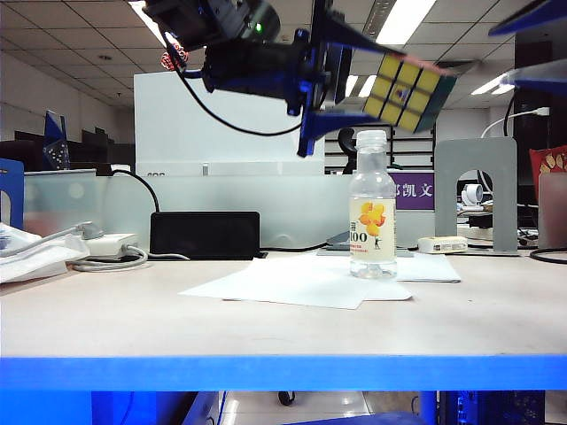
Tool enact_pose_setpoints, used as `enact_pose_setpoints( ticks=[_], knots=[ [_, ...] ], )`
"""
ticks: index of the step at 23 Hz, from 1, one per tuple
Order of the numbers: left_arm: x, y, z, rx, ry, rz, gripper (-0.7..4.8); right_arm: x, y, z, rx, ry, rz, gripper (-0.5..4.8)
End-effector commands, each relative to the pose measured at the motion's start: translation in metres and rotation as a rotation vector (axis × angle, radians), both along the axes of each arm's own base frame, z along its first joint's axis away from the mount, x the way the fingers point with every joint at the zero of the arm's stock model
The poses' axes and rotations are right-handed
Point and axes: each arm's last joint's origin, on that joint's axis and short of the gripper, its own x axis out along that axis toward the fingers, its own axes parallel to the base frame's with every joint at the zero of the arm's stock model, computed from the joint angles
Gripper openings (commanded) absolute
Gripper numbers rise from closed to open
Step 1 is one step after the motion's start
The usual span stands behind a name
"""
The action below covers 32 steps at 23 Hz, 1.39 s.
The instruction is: Rotate the Rubik's Cube so that the bottom side is facing up.
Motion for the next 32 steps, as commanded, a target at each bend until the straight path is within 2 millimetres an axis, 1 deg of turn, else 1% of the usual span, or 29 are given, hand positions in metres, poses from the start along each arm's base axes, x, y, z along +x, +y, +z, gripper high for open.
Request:
enact_pose_setpoints(
  ticks=[1,3,4,5,8,13,15,16,21,26,29,32],
  knots=[
    [-0.006,-0.011,0.014,-0.036,0.019,-0.022,2.42,0.003,0.001,0.007,0.012,-0.068,0.043,2.52],
    [-0.011,-0.017,0.018,-0.045,0.022,-0.033,2.42,0.005,0.001,0.006,0.01,-0.075,0.057,3.23],
    [-0.014,-0.021,0.019,-0.05,0.021,-0.044,2.42,0.006,0.001,0.006,0.01,-0.075,0.063,3.48],
    [-0.015,-0.023,0.022,-0.064,0.019,-0.06,2.42,0.006,0.001,0.005,0.01,-0.074,0.067,3.59],
    [-0.021,-0.029,0.025,-0.075,0.014,-0.085,2.41,0.006,0.002,0.005,0.009,-0.069,0.089,3.6],
    [-0.023,-0.03,0.028,-0.076,0.032,-0.096,2.42,0.006,0.002,0.007,0.003,-0.097,0.103,3.68],
    [-0.025,-0.029,0.031,-0.075,0.048,-0.099,2.42,0.005,0.002,0.009,-0.009,-0.128,0.101,4.42],
    [-0.026,-0.027,0.035,-0.077,0.059,-0.109,2.42,0.005,0.002,0.009,-0.023,-0.146,0.1,4.54],
    [-0.03,-0.025,0.043,-0.049,0.161,-0.1,2.41,0.005,0.002,0.007,-0.144,-0.26,0.112,4.55],
    [-0.031,-0.024,0.045,-0.017,0.251,-0.089,2.41,0.007,0.002,0.008,-0.264,-0.387,0.045,4.55],
    [-0.032,-0.025,0.045,-0.006,0.283,-0.087,2.42,0.007,0.001,0.009,-0.281,-0.404,0.029,4.55],
    [-0.04,-0.035,0.045,-0.005,0.283,-0.129,2.42,0.007,0.005,0.013,-0.28,-0.428,0.043,4.55]
  ],
)
